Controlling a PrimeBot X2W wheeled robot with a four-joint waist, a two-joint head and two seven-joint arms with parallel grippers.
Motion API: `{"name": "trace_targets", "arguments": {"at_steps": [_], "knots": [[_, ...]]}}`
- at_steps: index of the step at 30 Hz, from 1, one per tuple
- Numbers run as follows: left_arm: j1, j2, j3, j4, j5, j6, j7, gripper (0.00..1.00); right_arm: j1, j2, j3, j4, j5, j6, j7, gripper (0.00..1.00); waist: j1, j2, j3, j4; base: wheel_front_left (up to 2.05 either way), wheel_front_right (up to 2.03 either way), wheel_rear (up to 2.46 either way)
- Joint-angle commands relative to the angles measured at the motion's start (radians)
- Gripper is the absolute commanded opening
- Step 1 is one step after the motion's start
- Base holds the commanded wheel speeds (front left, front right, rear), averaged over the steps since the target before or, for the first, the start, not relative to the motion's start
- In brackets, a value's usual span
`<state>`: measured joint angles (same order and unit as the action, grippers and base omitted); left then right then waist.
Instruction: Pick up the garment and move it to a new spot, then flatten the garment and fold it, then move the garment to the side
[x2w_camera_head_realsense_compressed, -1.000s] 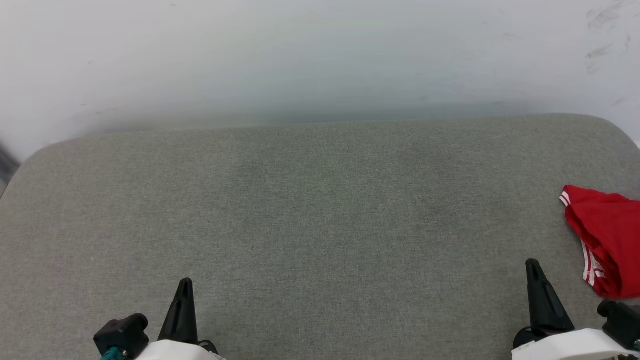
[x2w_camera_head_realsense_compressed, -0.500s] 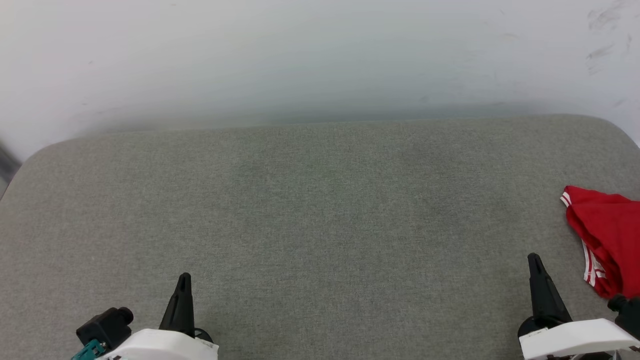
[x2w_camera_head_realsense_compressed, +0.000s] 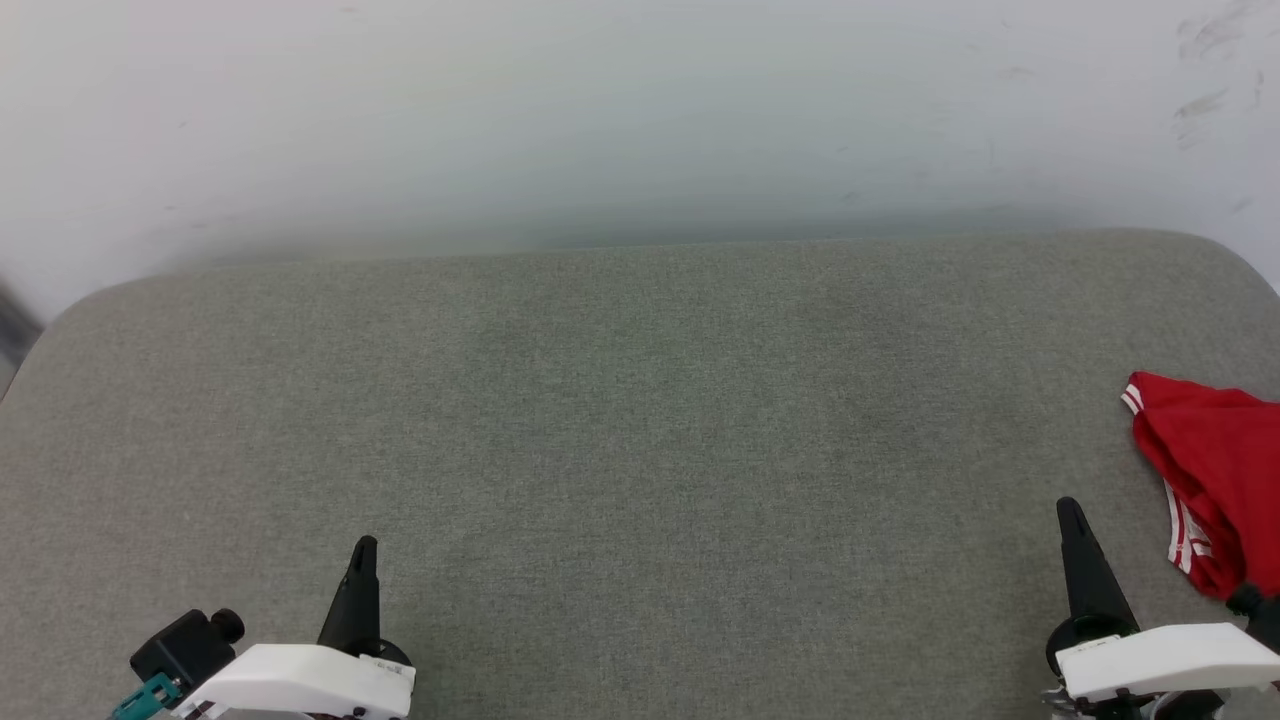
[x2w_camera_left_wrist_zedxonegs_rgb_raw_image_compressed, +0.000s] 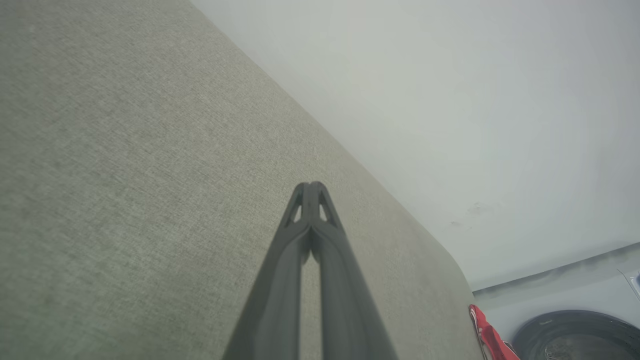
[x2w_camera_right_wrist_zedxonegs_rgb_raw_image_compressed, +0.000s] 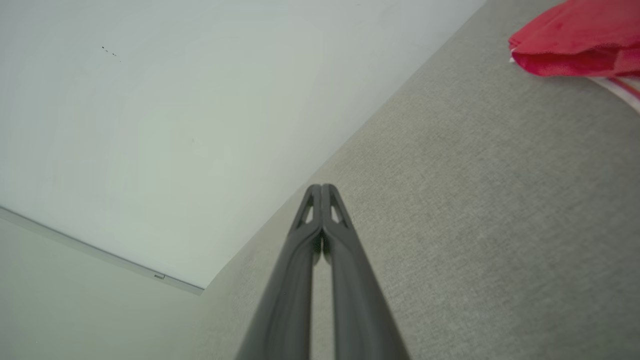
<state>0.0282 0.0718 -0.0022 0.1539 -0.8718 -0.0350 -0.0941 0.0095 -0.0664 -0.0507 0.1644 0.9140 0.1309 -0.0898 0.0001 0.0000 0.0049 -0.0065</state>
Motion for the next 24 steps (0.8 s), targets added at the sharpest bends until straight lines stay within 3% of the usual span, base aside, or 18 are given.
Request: {"name": "trace_targets", "arguments": {"at_steps": [1, 24], "knots": [[-0.030, 0.005, 0.005, -0.005, -0.041, -0.008, 0.009, 0.00, -0.030, -0.009, -0.003, -0.005, 0.040, 0.000, 0.008, 0.00, -0.0001, 0.0000, 0.000, 0.000, 0.00, 0.00, 0.00], [-0.071, 0.005, 0.034, 0.030, -0.314, -0.042, 0.073, 0.00, -0.065, -0.008, -0.016, 0.026, 0.295, 0.000, 0.073, 0.00, -0.0001, 0.0000, -0.001, 0.002, 0.00, 0.00, 0.00]]}}
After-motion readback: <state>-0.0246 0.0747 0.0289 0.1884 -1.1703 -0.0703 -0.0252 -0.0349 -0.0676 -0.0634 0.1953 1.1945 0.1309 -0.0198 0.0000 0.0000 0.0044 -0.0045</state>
